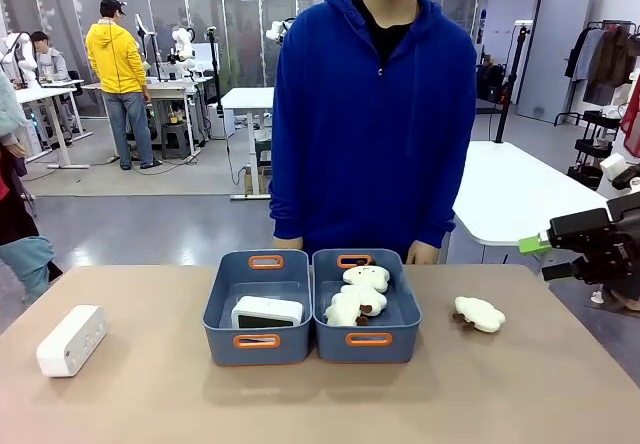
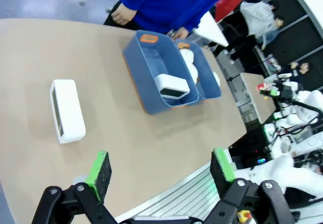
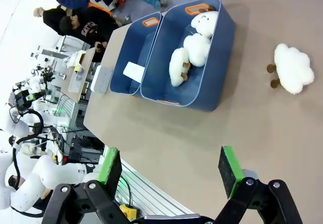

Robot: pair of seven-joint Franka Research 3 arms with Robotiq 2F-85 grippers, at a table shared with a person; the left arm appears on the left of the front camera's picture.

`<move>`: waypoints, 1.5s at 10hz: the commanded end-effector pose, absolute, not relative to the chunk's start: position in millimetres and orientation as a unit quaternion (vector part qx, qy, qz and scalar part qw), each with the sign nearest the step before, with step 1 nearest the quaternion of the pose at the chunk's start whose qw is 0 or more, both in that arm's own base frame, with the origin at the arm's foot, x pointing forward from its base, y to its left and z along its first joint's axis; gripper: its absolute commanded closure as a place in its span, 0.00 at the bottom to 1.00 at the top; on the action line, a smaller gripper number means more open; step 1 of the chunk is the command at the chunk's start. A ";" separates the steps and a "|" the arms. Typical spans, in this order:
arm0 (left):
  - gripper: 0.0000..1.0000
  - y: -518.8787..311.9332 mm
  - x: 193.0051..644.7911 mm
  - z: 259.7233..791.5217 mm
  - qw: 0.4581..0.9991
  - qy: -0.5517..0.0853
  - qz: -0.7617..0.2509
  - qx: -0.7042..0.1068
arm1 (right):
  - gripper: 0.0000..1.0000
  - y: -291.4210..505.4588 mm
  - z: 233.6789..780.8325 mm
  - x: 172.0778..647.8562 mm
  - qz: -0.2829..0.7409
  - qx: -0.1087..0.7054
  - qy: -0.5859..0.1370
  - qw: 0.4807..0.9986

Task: Sort the digital clocks into the basket.
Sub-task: Pick up the Digital clock from the table and place it into the empty Plastic storage basket.

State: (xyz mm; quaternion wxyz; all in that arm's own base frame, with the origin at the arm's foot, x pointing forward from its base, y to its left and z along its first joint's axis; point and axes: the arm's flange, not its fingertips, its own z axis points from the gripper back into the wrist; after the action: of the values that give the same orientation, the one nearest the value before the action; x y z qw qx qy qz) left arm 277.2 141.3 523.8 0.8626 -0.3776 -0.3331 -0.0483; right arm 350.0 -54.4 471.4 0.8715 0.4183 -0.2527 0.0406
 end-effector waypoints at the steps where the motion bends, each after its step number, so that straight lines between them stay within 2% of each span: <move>1: 0.00 119.5 289.1 530.1 0.919 -0.290 -0.033 -0.263 | 0.02 -54.5 472.5 351.4 0.043 0.422 -0.259 0.868; 2: 0.00 108.8 300.9 533.9 0.944 -0.265 -0.020 -0.196 | 0.02 -54.5 472.5 351.4 0.043 0.422 -0.259 0.868; 4: 0.00 87.7 327.3 533.1 0.970 -0.212 -0.019 -0.114 | 0.02 -54.5 472.5 351.4 0.043 0.422 -0.259 0.868; 7: 0.00 44.1 374.7 497.3 0.991 -0.112 -0.031 -0.071 | 0.02 -54.5 472.5 351.4 0.043 0.422 -0.259 0.868; 11: 0.00 11.0 417.2 431.7 0.992 -0.110 0.009 -0.069 | 0.02 -54.5 472.5 351.4 0.043 0.422 -0.259 0.868; 13: 0.00 3.0 432.7 399.3 0.993 -0.110 0.015 -0.029 | 0.02 -54.5 472.5 351.4 0.043 0.422 -0.259 0.868; 15: 0.00 2.3 445.1 371.1 0.993 -0.112 0.025 -0.039 | 0.02 -54.5 472.5 351.4 0.043 0.422 -0.259 0.868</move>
State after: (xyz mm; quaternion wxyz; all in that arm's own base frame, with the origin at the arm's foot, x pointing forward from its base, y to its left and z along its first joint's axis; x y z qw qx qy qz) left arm 438.0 5.8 379.3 0.9932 -0.0482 -0.1052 0.0110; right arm 349.7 -54.7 472.6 0.8724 0.4160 -0.2533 0.0402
